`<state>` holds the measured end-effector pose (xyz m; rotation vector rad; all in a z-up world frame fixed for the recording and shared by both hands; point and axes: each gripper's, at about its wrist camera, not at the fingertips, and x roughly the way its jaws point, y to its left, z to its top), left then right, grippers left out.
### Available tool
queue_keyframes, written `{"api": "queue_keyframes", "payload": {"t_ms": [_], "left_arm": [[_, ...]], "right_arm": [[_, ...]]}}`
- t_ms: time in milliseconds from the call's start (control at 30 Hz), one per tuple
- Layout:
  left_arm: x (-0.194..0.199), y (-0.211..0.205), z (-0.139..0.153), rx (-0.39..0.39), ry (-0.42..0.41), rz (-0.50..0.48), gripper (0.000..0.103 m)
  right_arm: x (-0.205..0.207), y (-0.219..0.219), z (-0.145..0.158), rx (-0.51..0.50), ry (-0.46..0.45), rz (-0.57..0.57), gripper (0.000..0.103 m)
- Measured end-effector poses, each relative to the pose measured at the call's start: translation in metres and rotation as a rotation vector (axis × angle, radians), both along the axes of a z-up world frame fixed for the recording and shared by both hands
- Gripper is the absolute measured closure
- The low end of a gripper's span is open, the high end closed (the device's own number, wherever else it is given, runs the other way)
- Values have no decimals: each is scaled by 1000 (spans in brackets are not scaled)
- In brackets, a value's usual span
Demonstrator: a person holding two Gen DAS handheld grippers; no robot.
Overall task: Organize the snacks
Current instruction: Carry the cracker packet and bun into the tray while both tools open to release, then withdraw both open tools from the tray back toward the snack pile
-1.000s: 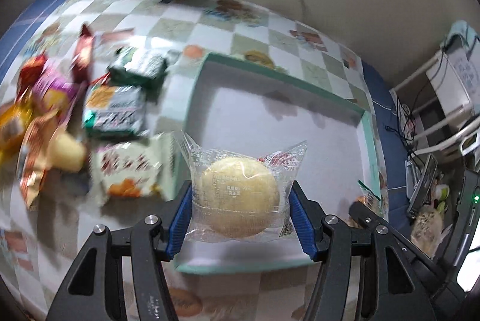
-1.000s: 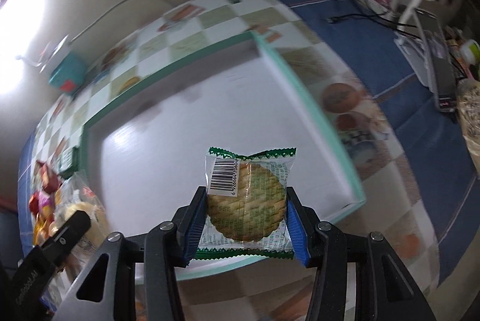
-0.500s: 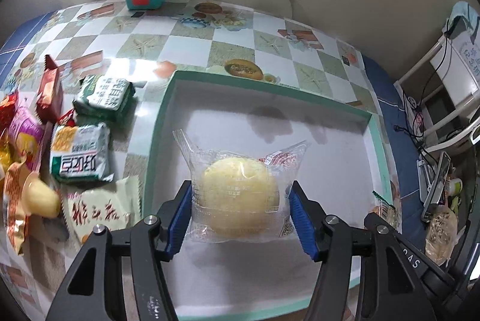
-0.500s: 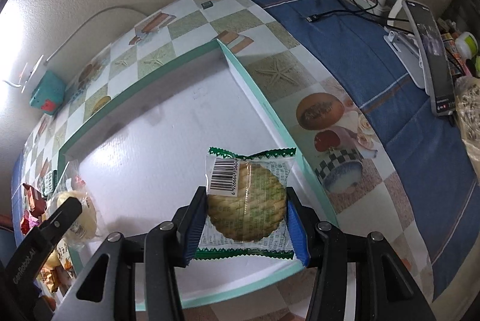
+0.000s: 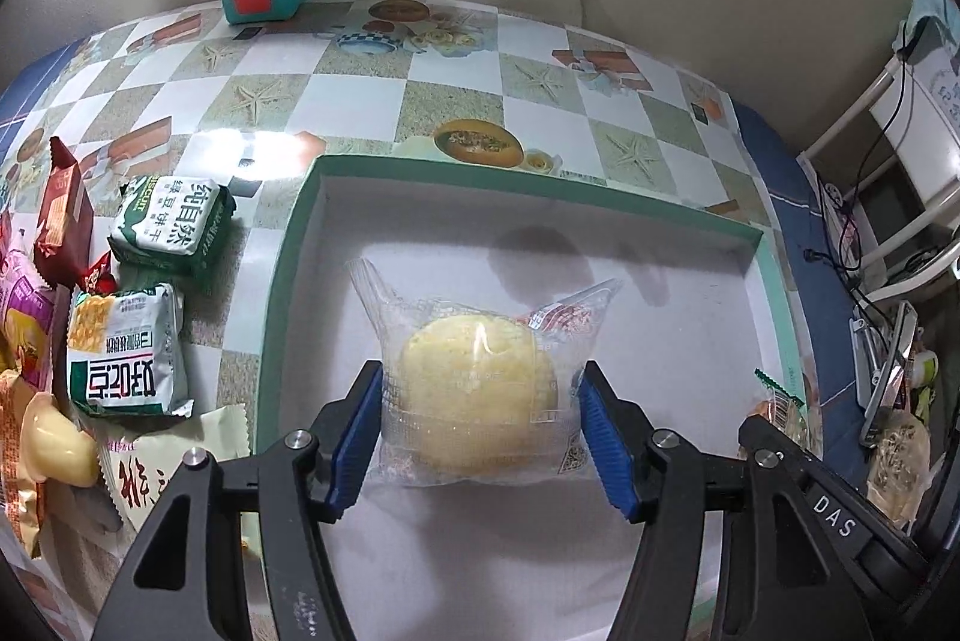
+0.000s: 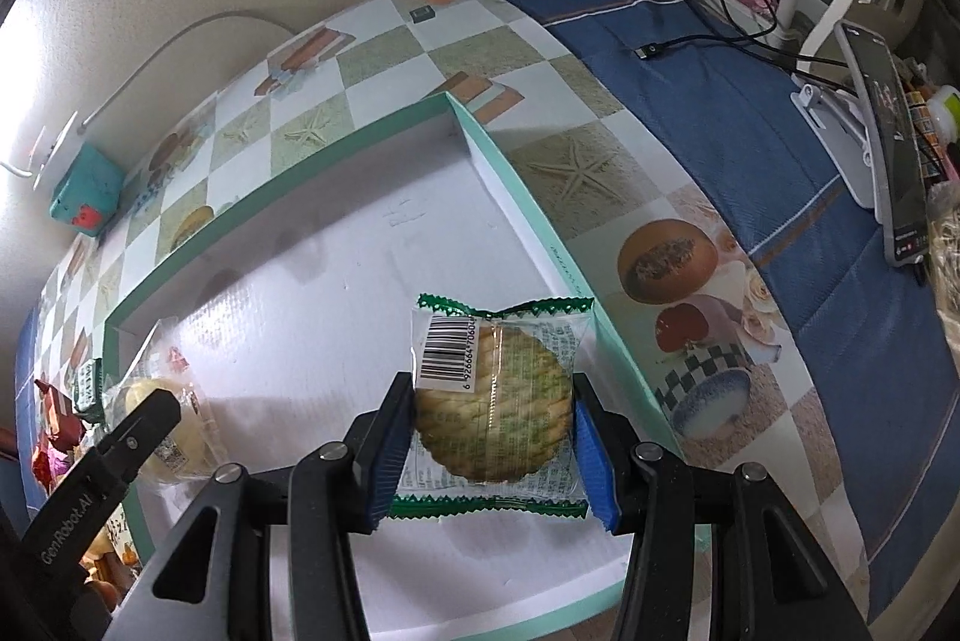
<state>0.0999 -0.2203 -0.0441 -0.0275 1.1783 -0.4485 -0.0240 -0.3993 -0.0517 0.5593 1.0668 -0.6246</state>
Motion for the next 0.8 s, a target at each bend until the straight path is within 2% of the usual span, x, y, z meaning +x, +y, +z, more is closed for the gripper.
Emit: {"api": "queue_keyframes", "payload": {"t_ms": [167,233,267,333,467,533,567,633,733,800], "left_arm": [[2,1,4,14,12,3,34],[2,2,8,10,7,3,33],[1,2,12,6,4,2,32],[1,4,22,5,-11,0,27],[-1,10,42,11,-46,1,26],[-3,17,53,9,-67,9,24],[-3,20,56,10,-72,15,14],[-5,32,64,9,-90,39,4],[-8,50,70,21,-115,85,4],[-10,60,73,37,-124,104,4]], "right_arm": [[1,0,0,0,10,-2,49],[2,1,2,-8,13,1,44],[2,1,3,-12,14,1,41],[3,2,7,-19,16,6,40],[1,8,22,-34,0,18,38],[0,12,32,-43,-21,26,32],[0,14,35,-48,-31,30,27],[-1,20,44,-56,-55,36,22],[-2,29,51,-59,-76,43,16],[-3,35,52,-65,-80,49,2]]}}
